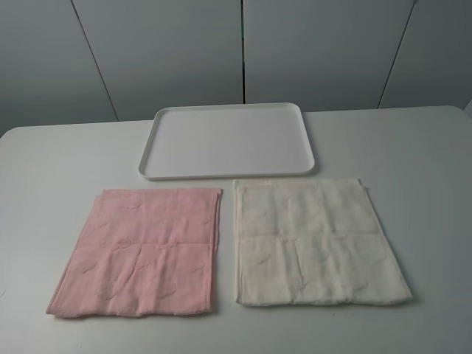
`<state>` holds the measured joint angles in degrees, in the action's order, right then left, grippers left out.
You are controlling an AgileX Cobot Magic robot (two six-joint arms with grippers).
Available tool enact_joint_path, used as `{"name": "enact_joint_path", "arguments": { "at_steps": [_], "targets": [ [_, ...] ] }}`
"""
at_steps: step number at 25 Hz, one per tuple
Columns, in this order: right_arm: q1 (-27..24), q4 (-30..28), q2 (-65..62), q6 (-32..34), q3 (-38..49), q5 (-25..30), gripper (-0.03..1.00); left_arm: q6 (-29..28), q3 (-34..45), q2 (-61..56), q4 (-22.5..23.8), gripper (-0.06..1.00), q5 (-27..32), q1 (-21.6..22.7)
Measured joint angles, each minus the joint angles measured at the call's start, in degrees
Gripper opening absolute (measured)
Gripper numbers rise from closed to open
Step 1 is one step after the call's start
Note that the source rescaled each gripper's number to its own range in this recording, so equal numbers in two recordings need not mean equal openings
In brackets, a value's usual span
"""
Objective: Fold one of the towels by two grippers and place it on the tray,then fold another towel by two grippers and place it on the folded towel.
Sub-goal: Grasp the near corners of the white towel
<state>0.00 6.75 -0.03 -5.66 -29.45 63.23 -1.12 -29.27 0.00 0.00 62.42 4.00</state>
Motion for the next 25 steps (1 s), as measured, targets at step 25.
{"name": "enact_joint_path", "arguments": {
  "at_steps": [25],
  "targets": [
    [0.00,0.00,0.00,0.15,0.00,0.00,1.00,0.00,0.00,0.00,0.00,1.00,0.00,0.00]
  ]
}}
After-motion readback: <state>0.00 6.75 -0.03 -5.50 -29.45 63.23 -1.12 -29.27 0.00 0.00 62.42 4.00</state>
